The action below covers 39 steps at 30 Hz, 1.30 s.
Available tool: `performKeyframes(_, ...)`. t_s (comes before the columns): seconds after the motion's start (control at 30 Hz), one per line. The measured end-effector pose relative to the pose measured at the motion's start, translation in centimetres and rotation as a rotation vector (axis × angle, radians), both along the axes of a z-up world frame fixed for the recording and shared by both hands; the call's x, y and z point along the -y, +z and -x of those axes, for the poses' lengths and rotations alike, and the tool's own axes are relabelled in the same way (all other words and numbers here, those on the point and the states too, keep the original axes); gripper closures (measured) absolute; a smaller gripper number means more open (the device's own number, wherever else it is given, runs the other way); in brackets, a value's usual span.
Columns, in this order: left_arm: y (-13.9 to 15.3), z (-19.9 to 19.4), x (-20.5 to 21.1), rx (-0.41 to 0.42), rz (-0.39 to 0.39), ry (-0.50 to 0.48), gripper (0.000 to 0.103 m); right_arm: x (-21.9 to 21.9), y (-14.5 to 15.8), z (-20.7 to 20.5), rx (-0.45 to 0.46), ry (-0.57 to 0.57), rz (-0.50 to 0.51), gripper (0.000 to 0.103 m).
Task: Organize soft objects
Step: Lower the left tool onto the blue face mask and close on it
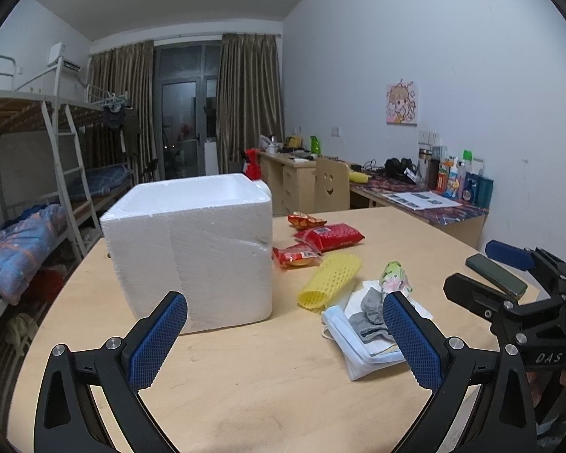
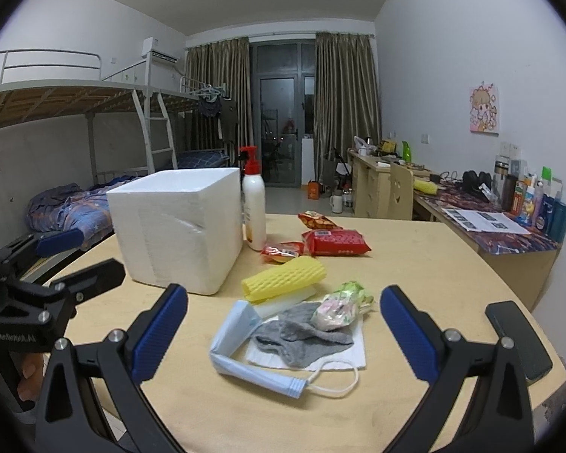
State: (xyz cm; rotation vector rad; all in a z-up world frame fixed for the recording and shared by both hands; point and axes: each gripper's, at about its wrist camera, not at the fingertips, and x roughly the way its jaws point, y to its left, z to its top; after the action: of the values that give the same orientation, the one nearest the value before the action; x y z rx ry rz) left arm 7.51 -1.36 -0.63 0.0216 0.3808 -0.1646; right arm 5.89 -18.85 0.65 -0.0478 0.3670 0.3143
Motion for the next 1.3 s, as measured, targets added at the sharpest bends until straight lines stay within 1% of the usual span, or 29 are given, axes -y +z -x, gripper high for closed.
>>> performKeyframes(0.37,-1.2,-3.6,1.5,-0.060,-0.008,-0.046,0.000,1.1,-1.7,-2.3,-0.065,-0.006,0.003,0.000)
performKeyframes(0.5,-2.6,-5.0,2.0,-0.129,0.015,-0.079,0.000,1.7,-2.4,-3.0,-0.094,-0.006,0.007,0.000)
performKeyframes(0.6,-3.8,-5.6,2.5,-0.169,0.017,-0.086,0.000,2.0,-2.9,-3.6,-0.121,0.014,0.008,0.000)
performKeyframes(0.7,-4.8,-6.3,3.4,-0.208,0.022,-0.110,0.000,2.5,-3.3,-3.9,-0.129,-0.006,0.022,0.000)
performKeyframes(0.83,-5.7,-6.8,4.9,-0.233,0.003,-0.133,0.001,3.2,-3.8,-4.2,-0.139,-0.026,0.030,0.000)
performKeyframes(0.93,-6.3,-7.2,5.5,-0.254,-0.004,-0.141,0.005,3.5,-4.3,-4.3,-0.147,-0.030,0.034,0.000)
performKeyframes(0.97,-6.5,-7.3,5.5,-0.264,0.000,-0.144,0.010,3.5,-4.4,-4.4,-0.150,-0.031,0.036,0.000)
performKeyframes(1.03,-7.0,-7.7,5.7,-0.287,0.005,-0.147,0.015,3.8,-4.7,-4.7,-0.159,-0.026,0.033,0.000)
performKeyframes(1.1,-7.3,-8.0,5.8,-0.303,0.000,-0.136,0.019,4.2,-4.8,-4.8,-0.165,-0.018,0.026,0.000)
performKeyframes(1.17,-7.8,-8.5,5.7,-0.333,0.005,-0.132,0.026,4.3,-4.9,-5.0,-0.166,-0.030,0.034,0.000)
performKeyframes(1.2,-8.1,-8.8,5.8,-0.354,0.012,-0.135,0.027,4.4,-5.0,-5.0,-0.169,-0.034,0.036,0.000)
performKeyframes(1.27,-8.5,-9.0,6.0,-0.368,0.011,-0.135,0.031,4.6,-5.1,-5.2,-0.173,-0.035,0.036,0.000)
performKeyframes(1.3,-8.6,-9.1,6.2,-0.374,0.007,-0.136,0.031,4.6,-5.1,-5.3,-0.174,-0.035,0.037,0.000)
